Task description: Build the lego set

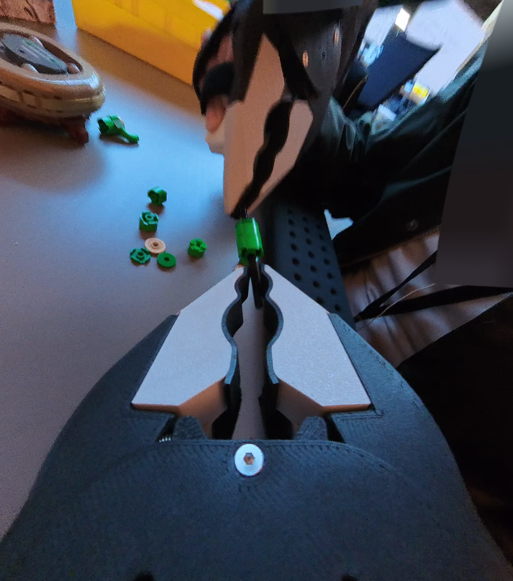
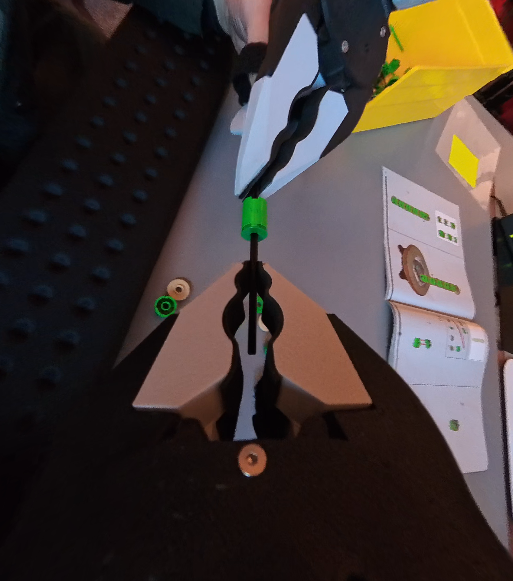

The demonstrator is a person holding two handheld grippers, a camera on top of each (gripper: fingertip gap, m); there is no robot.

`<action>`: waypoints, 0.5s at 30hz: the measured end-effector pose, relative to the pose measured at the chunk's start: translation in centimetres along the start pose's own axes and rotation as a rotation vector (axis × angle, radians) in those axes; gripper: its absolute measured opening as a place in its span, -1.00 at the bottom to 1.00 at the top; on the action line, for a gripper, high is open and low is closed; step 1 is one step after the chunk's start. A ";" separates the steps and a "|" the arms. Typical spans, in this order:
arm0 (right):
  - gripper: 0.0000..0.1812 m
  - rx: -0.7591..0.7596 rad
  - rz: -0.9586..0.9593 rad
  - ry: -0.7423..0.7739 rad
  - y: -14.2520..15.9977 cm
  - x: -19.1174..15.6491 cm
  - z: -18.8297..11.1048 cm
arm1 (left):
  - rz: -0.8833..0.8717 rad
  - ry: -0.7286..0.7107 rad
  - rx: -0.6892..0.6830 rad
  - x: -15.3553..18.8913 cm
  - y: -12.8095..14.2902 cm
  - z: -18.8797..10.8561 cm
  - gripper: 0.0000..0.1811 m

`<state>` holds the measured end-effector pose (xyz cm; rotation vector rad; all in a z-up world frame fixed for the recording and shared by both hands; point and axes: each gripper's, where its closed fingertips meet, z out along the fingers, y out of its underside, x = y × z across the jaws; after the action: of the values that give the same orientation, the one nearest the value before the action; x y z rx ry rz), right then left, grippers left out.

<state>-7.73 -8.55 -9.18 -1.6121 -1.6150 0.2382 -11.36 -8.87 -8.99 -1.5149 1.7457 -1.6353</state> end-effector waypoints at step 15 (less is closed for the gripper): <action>-0.97 -0.018 -0.125 0.097 -0.7 0.5 1.6 | -0.094 0.015 0.008 -0.5 -0.1 0.2 -0.83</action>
<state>-9.19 -7.54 -9.52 -1.5061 -1.6406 0.0791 -10.93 -8.51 -9.15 -1.6080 1.6978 -1.7003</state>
